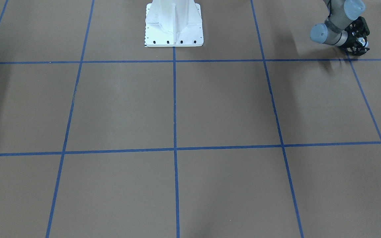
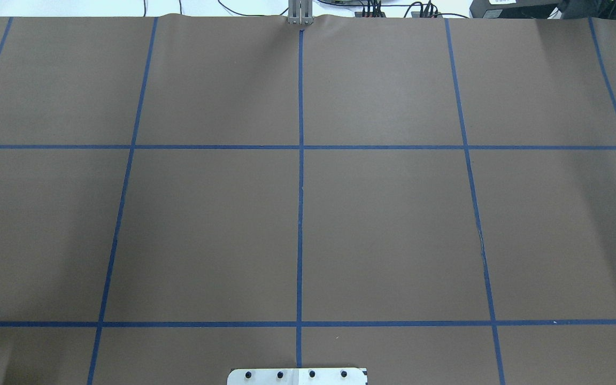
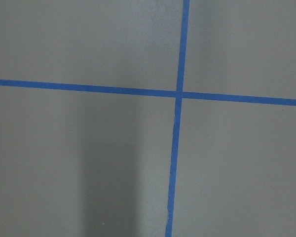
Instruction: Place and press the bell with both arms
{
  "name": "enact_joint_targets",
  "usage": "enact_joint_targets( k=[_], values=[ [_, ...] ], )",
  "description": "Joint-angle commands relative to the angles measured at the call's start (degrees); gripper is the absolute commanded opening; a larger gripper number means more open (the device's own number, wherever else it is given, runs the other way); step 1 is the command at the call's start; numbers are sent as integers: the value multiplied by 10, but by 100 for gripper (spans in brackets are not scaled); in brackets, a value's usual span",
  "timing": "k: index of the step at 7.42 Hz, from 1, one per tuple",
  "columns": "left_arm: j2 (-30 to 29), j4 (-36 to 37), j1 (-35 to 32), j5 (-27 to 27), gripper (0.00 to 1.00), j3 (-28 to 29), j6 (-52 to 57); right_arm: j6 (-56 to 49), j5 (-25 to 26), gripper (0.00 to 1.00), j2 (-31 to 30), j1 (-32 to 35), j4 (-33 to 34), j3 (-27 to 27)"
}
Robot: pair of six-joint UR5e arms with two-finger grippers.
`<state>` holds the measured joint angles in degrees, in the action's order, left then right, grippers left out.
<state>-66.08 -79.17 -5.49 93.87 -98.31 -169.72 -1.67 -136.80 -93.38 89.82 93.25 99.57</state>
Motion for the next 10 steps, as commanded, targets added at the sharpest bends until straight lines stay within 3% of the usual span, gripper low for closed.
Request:
enact_joint_targets(
  k=[1, 2, 5, 6, 7, 9, 10],
  values=[
    [5, 1, 0, -9, 0, -4, 1, 0, 0, 100, 0, 0, 0, 2],
    [22, 2, -1, -17, 0, -7, 3, 0, 0, 100, 0, 0, 0, 2],
    [120, 1, -26, -16, 0, -83, 155, 0, -2, 100, -1, 0, 1, 2],
    [118, 2, -103, -24, 0, -93, 243, 2, -3, 100, -1, 0, 2, 2],
    [101, 3, -182, -79, 0, -116, 356, 3, -4, 100, -3, 0, 3, 3],
    [-17, 3, -372, -198, 0, -112, 567, 3, -4, 100, -9, 0, 2, 5],
    [-43, 2, -403, -204, 0, -111, 624, 3, -4, 100, -9, 0, 3, 4]
  ],
)
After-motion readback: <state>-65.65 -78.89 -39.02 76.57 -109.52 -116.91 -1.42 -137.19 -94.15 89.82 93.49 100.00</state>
